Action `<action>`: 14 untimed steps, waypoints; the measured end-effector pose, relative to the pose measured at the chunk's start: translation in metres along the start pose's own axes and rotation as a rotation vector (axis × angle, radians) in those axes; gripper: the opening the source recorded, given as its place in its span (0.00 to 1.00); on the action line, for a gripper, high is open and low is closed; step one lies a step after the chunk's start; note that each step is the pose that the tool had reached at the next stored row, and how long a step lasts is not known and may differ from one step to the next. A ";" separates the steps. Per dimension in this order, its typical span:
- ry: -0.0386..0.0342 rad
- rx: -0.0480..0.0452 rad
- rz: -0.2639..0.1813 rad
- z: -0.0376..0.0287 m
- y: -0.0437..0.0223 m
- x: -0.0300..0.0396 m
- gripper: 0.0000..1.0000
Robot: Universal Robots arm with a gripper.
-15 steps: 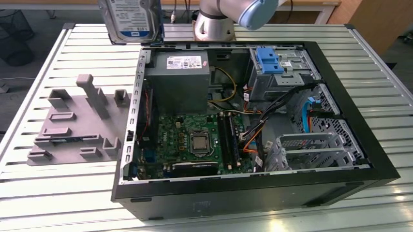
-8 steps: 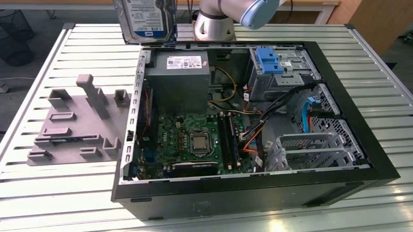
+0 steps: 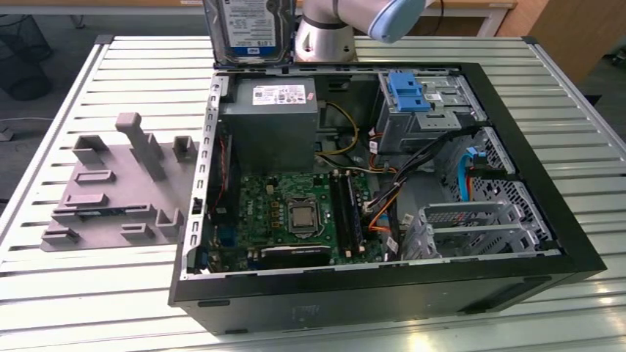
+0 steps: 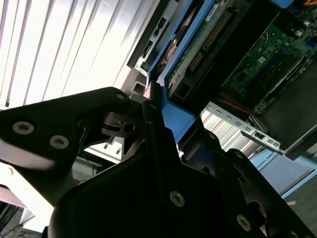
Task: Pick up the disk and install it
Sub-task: 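Pick up the disk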
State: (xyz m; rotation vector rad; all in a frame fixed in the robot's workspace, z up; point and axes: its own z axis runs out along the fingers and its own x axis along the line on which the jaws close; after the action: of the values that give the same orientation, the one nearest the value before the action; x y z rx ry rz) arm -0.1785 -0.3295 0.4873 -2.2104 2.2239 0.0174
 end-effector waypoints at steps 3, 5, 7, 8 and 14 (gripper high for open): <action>0.0000 0.0000 0.000 -0.0001 -0.0139 -0.0001 0.36; 0.0000 -0.0001 0.000 -0.0001 -0.0229 -0.0001 0.36; 0.0000 -0.0001 0.000 -0.0002 -0.0319 -0.0002 0.36; 0.0000 -0.0001 0.000 -0.0001 -0.0364 -0.0002 0.36; -0.0001 0.0000 0.000 -0.0002 -0.0635 -0.0004 0.36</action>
State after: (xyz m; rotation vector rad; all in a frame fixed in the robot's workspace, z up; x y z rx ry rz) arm -0.1150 -0.3295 0.4873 -2.2103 2.2240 0.0175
